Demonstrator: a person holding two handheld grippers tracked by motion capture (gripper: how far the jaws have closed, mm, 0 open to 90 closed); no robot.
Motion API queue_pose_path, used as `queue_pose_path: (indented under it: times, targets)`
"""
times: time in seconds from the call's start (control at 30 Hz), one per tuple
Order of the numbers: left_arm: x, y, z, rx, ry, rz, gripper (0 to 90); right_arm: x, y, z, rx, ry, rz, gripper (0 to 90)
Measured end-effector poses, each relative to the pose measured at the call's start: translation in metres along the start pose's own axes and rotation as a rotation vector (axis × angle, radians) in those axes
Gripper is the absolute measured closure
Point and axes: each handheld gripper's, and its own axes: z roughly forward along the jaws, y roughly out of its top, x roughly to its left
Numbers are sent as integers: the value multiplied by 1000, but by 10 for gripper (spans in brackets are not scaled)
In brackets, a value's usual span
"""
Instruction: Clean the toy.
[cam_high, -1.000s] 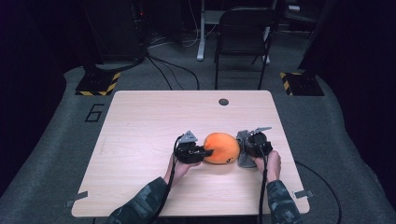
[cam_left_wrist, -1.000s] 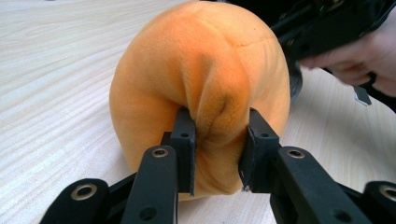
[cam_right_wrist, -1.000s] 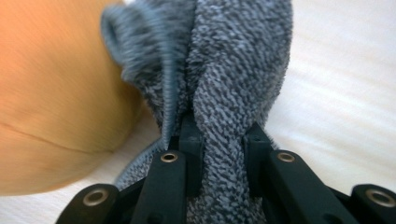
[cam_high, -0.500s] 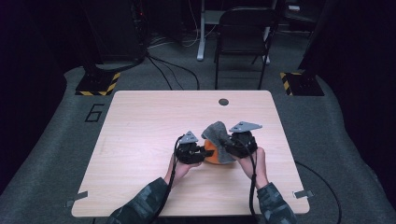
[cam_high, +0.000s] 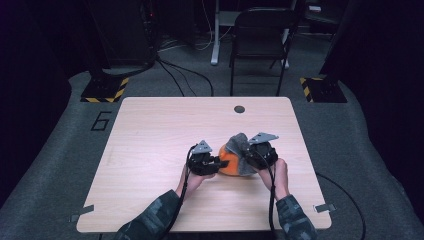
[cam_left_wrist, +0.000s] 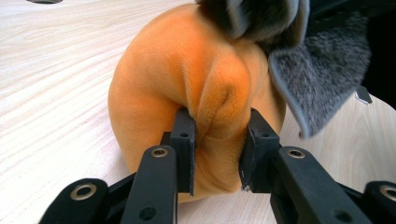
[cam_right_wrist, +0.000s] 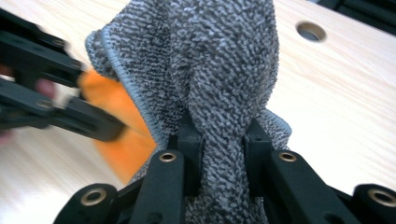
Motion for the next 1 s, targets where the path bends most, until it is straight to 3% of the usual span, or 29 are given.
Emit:
queue_pose_path:
  times: [0.03, 0.07, 0.13, 0.37, 0.5, 0.63, 0.77, 0.9, 1.0]
  targets:
    - [0, 0, 0, 0, 0, 0, 701, 0, 0, 0, 0, 0, 0, 746]
    - [0, 0, 0, 5, -2, 1, 701, -9, -5, 2, 15, -18, 28, 746]
    - [-1, 0, 1, 7, -3, 9, 701, -19, -11, 7, 26, -8, 69, 746]
    - [-1, 0, 1, 7, 0, 12, 702, -38, -24, 15, 70, -48, 130, 748]
    - [0, 0, 1, 9, -3, 7, 702, -47, -41, 37, 156, -78, 160, 753]
    - [1, -1, 1, 8, -6, -2, 703, -50, -51, 53, 224, -65, 174, 752]
    - [2, -1, 0, 10, -11, -3, 702, -50, -51, 53, 226, -72, 156, 750]
    - [2, -1, 0, 1, -7, -10, 702, -57, -49, 44, 222, -79, 187, 750]
    - [4, -1, 0, -1, -13, -23, 702, -61, -39, 23, 156, -99, 188, 753]
